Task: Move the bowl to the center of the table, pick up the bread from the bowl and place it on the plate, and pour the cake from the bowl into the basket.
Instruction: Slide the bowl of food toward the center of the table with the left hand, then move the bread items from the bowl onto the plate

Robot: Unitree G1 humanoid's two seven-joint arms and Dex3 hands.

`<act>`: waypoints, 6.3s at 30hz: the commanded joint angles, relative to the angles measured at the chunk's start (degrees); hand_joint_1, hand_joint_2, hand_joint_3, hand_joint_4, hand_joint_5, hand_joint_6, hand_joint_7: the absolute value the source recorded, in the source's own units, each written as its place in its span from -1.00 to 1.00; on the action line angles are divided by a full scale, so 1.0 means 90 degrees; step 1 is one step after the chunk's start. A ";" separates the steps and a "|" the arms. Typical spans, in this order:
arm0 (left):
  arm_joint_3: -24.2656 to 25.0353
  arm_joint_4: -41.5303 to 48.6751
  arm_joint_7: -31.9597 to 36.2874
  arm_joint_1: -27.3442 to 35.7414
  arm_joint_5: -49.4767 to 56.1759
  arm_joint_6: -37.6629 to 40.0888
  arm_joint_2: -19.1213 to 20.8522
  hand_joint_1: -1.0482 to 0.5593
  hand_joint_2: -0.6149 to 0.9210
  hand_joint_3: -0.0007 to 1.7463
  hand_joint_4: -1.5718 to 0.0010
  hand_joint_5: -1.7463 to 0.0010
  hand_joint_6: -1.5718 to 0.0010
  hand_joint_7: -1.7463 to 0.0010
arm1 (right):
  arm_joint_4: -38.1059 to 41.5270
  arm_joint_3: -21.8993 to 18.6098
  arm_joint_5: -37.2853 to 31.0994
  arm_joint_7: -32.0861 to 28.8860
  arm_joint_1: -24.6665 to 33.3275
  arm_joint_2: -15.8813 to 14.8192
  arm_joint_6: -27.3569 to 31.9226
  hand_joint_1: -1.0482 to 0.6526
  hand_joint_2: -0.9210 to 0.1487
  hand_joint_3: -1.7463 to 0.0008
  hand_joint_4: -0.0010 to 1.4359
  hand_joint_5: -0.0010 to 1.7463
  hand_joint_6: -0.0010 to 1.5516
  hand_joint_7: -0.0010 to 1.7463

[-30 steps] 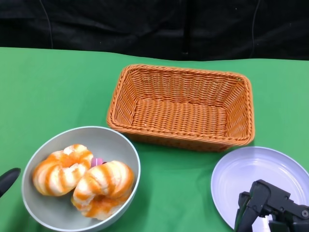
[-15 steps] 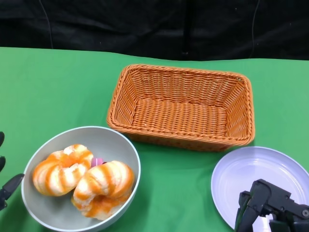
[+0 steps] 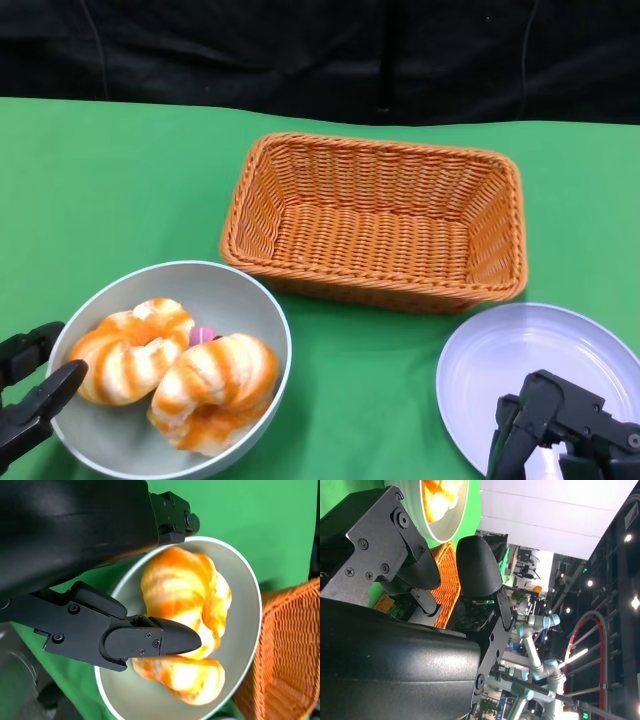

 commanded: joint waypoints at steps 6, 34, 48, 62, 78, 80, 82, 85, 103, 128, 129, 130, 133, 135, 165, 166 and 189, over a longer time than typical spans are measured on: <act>-0.0078 -0.0777 0.0044 0.0024 -0.0736 0.0861 -0.0138 -0.59 1.00 -0.48 0.98 1.00 0.98 0.99 | -0.0149 0.0047 -0.0116 -0.0002 0.0033 -0.0021 -0.0023 0.40 0.31 -1.00 0.48 1.00 0.08 1.00; -0.1383 -0.1404 0.0419 -0.0296 -0.0700 0.1215 -0.0445 -0.67 1.00 -0.50 0.96 0.98 1.00 1.00 | -0.1581 0.0244 -0.1683 0.0646 -0.0170 -0.0742 0.1562 -0.04 -0.36 0.25 -0.74 0.53 -0.95 0.19; -0.1912 -0.1304 0.0451 -0.0484 -0.0403 0.1038 -0.0527 -0.65 1.00 -0.47 0.91 0.96 1.00 1.00 | -0.1964 0.0657 -0.3299 0.1546 -0.1434 -0.1153 0.3359 -0.24 -0.70 0.99 -1.00 0.06 -0.93 -0.28; -0.2372 -0.1306 0.0576 -0.0233 0.0932 -0.0302 -0.0289 -0.60 1.00 -0.33 0.76 0.89 0.86 0.97 | 0.0175 0.1007 -0.4602 0.1053 -0.2649 -0.1731 0.3020 -0.23 -0.76 1.00 -0.62 -0.33 -0.44 -0.87; -0.2282 -0.2098 0.1260 0.0515 0.2193 -0.1805 -0.0471 -0.60 1.00 -0.39 0.62 0.82 0.76 0.95 | 0.2931 0.1043 -0.4155 -0.2749 -0.3372 -0.1546 0.0538 0.14 -0.07 -0.38 0.35 0.87 0.08 0.66; -0.2222 -0.2127 0.1206 0.0574 0.2191 -0.1827 -0.0480 -0.60 1.00 -0.38 0.63 0.82 0.76 0.96 | 0.3107 0.1036 -0.4214 -0.3300 -0.3497 -0.1506 0.0129 0.07 0.15 -0.69 0.27 0.97 -0.02 0.81; -0.2176 -0.2105 0.1172 0.0647 0.2187 -0.1898 -0.0486 -0.60 1.00 -0.38 0.63 0.82 0.76 0.96 | 0.3045 0.0986 -0.4205 -0.3616 -0.3579 -0.1453 -0.0147 0.04 0.19 -0.76 0.23 0.99 -0.04 0.83; -0.2147 -0.2078 0.1151 0.0692 0.2187 -0.1966 -0.0495 -0.60 1.00 -0.38 0.63 0.82 0.75 0.96 | 0.2896 0.0918 -0.4132 -0.3713 -0.3602 -0.1408 -0.0292 0.00 0.18 -0.81 0.23 1.00 -0.04 0.84; -0.1871 -0.2369 0.1143 0.0984 0.2043 -0.1945 -0.0560 -0.62 1.00 -0.38 0.61 0.82 0.69 0.96 | 0.0354 -0.0257 -0.2186 -0.2350 -0.2152 -0.0852 0.0308 0.22 0.44 -1.00 0.36 1.00 0.18 0.73; -0.1946 -0.2374 0.1142 0.1107 0.2067 -0.2090 -0.0599 -0.60 1.00 -0.35 0.58 0.83 0.66 0.98 | -0.0822 -0.1353 -0.3890 -0.0281 -0.1397 -0.1287 0.2838 0.40 0.56 -0.80 0.35 0.99 0.22 0.54; -0.1959 -0.2372 0.1140 0.1110 0.2074 -0.2091 -0.0598 -0.60 1.00 -0.35 0.58 0.83 0.66 0.98 | -0.0750 -0.1326 -0.3979 -0.0270 -0.1435 -0.1325 0.2877 0.40 0.55 -0.78 0.35 0.99 0.23 0.53; -0.1973 -0.2369 0.1136 0.1107 0.2087 -0.2082 -0.0588 -0.60 1.00 -0.35 0.59 0.84 0.66 0.98 | -0.0682 -0.1299 -0.4049 -0.0223 -0.1480 -0.1357 0.2941 0.41 0.53 -0.75 0.35 1.00 0.23 0.53; -0.1992 -0.2352 0.1124 0.1091 0.2078 -0.2063 -0.0577 -0.60 1.00 -0.35 0.59 0.84 0.65 0.98 | -0.0486 -0.1220 -0.4282 -0.0101 -0.1609 -0.1437 0.3152 0.38 0.46 -0.68 0.33 1.00 0.22 0.54; -0.1992 -0.2347 0.1109 0.1091 0.2055 -0.2062 -0.0572 -0.60 1.00 -0.35 0.60 0.85 0.66 0.99 | -0.0377 -0.1137 -0.4488 0.0143 -0.1702 -0.1479 0.3471 0.36 0.29 -0.51 0.26 1.00 0.17 0.54; -0.1993 -0.2415 0.1110 0.1209 0.1994 -0.2059 -0.0562 -0.58 1.00 -0.38 0.63 0.87 0.65 0.99 | -0.0622 -0.0083 -0.5153 -0.0392 -0.1792 -0.1348 0.4650 -0.53 -1.00 0.84 -0.81 -0.80 -0.88 -0.94; -0.1999 -0.2408 0.1111 0.1206 0.1990 -0.2065 -0.0566 -0.58 1.00 -0.38 0.63 0.87 0.65 1.00 | -0.0707 -0.0062 -0.5007 -0.0487 -0.1745 -0.1315 0.4500 -0.49 -1.00 0.85 -0.77 -0.77 -0.87 -0.94; -0.2064 -0.2346 0.1176 0.1179 0.2000 -0.2143 -0.0701 -0.56 1.00 -0.39 0.63 0.86 0.63 0.99 | -0.0278 0.1267 -0.3665 0.1201 -0.3077 -0.1413 0.3185 -0.36 -0.84 1.00 -0.61 -0.25 -0.52 -0.86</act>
